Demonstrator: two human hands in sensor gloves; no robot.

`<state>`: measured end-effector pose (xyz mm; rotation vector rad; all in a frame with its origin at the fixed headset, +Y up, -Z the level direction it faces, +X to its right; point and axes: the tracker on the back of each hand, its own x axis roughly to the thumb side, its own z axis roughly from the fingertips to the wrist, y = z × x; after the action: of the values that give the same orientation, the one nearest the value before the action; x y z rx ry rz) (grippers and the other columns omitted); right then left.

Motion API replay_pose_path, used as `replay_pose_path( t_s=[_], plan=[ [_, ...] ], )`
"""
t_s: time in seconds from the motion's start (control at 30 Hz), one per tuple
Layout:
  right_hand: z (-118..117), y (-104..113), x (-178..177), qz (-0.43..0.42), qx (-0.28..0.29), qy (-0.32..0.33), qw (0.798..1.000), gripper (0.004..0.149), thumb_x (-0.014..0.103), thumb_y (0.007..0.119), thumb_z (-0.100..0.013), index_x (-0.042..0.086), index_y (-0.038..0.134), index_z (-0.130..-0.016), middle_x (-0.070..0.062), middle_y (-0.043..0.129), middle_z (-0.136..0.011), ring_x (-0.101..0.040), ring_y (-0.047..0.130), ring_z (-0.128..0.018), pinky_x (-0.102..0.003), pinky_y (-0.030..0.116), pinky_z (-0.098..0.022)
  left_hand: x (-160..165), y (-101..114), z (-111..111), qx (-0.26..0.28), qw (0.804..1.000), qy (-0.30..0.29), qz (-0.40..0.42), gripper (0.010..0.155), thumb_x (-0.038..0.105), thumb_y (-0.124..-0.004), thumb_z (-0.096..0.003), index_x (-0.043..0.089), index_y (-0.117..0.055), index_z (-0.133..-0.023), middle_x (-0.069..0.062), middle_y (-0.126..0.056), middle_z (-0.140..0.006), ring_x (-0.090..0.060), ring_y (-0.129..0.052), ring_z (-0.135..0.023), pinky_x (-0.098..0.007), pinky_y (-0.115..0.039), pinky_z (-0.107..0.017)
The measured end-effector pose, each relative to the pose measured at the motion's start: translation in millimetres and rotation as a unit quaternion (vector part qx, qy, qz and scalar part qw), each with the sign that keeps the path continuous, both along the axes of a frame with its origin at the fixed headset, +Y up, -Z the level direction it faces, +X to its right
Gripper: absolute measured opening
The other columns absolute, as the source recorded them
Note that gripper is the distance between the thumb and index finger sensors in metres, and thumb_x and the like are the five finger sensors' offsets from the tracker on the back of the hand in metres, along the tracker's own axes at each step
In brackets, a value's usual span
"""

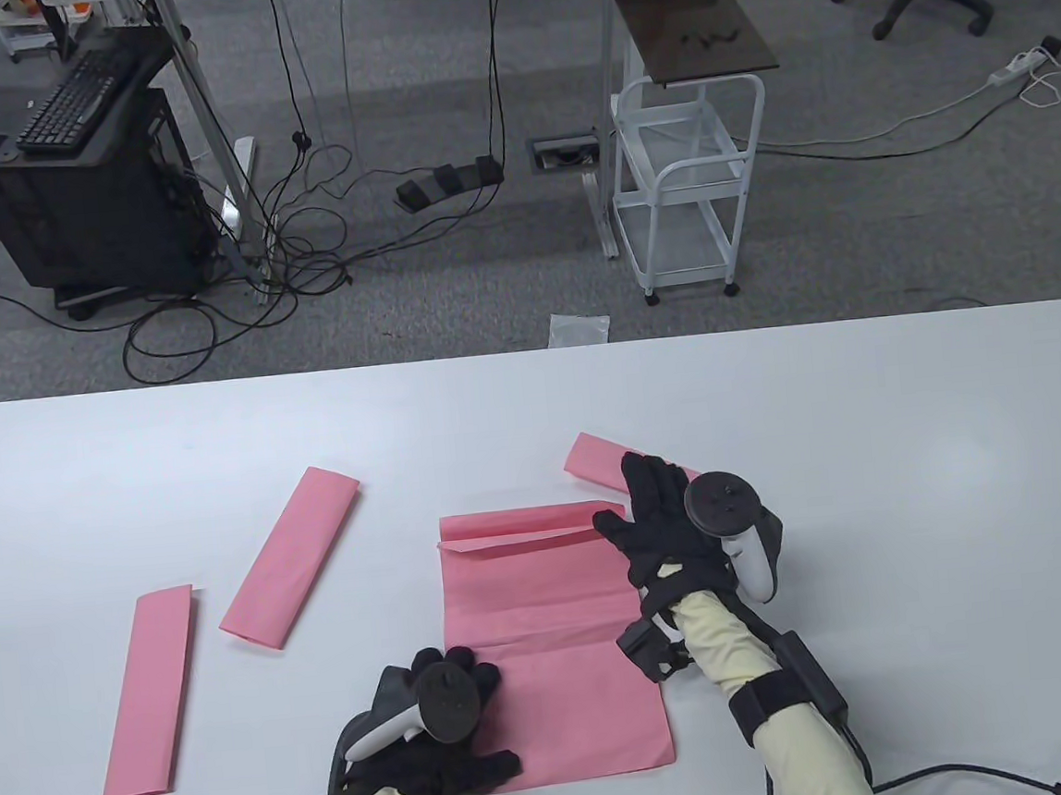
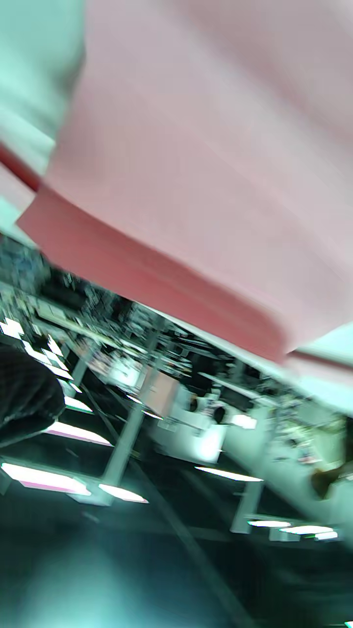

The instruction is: Unfold complexly folded papers and stack

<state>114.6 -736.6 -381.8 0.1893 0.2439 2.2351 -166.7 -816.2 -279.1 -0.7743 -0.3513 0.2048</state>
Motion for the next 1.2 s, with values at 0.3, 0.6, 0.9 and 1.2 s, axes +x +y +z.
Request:
replay_pose_path(
  t_s=[0.3,0.6,0.9,1.2],
  plan=[
    [88,-54,-74,0.274,-0.086,0.335,0.898,0.079,0.053,0.070,-0.048,0.035,0.024,-0.110,0.010,0.001,-0.117,-0.015,-0.011,-0.103,-0.048,-0.015,-0.064,-1,1,1,-0.005,1.000,-0.001,-0.007,0.098,0.073,-0.056,-0.0438,0.038,0.018,-0.097,0.011,0.036,-0.098,-0.026,0.036,-0.090,-0.051,0.021,-0.061],
    [89,-63,8,0.278,-0.155,0.263,0.911,0.072,0.055,0.066,-0.048,0.053,0.020,-0.103,0.031,-0.001,-0.111,0.001,-0.011,-0.101,-0.045,-0.015,-0.066,-1,2,1,-0.006,1.000,0.001,-0.007,0.098,0.073,-0.057,-0.0431,0.039,0.018,-0.097,0.012,0.035,-0.098,-0.025,0.036,-0.091,-0.051,0.021,-0.060],
    [93,-41,-7,0.220,-0.075,0.250,0.940,0.070,0.045,0.071,-0.050,0.029,0.039,-0.110,0.010,0.014,-0.118,-0.016,0.000,-0.106,-0.050,-0.005,-0.070,-1,2,1,-0.007,1.000,-0.002,-0.008,0.098,0.073,-0.057,-0.0432,0.039,0.018,-0.096,0.012,0.036,-0.097,-0.025,0.037,-0.090,-0.051,0.021,-0.060],
    [54,-63,-53,0.273,-0.116,0.293,0.909,0.067,0.053,0.068,-0.048,0.053,0.030,-0.102,0.029,0.009,-0.113,0.000,-0.001,-0.104,-0.045,-0.011,-0.068,-2,2,1,-0.007,1.000,-0.009,-0.009,0.098,0.073,-0.056,-0.0428,0.039,0.019,-0.096,0.012,0.036,-0.097,-0.025,0.037,-0.090,-0.051,0.022,-0.060]
  ],
)
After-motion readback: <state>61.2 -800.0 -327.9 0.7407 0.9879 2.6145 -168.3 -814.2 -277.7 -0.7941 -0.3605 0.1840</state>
